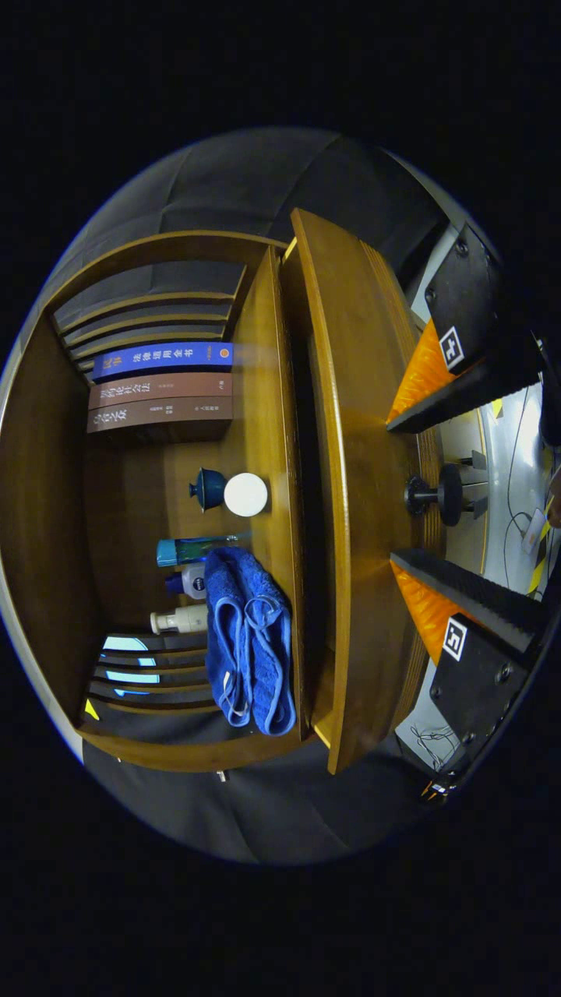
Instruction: Pull open the drawer, take out the items inside it, and place them on the countertop above the cabinet.
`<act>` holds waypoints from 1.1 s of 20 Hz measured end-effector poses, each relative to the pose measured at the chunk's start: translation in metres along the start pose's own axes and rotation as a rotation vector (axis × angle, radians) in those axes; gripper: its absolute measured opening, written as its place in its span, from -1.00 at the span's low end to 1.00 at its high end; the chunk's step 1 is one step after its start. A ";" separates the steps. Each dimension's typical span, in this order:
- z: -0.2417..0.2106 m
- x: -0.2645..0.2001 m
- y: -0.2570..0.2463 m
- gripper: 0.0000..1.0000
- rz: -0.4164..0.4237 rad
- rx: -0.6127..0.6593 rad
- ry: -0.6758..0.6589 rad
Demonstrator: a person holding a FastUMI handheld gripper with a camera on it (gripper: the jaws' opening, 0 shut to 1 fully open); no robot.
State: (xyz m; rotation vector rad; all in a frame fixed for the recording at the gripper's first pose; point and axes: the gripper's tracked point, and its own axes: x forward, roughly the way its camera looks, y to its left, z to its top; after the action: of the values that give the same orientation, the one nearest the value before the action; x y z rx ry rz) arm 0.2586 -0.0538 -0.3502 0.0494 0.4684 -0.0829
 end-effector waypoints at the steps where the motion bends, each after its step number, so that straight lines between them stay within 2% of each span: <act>1: 0.002 0.003 0.000 0.98 0.000 0.008 -0.006; 11: 0.012 0.037 0.001 0.98 -0.006 0.014 -0.012; 22: 0.013 0.034 0.004 0.98 0.005 0.010 0.003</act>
State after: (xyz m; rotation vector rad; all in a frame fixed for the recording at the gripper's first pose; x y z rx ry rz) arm 0.2952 -0.0526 -0.3545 0.0608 0.4707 -0.0804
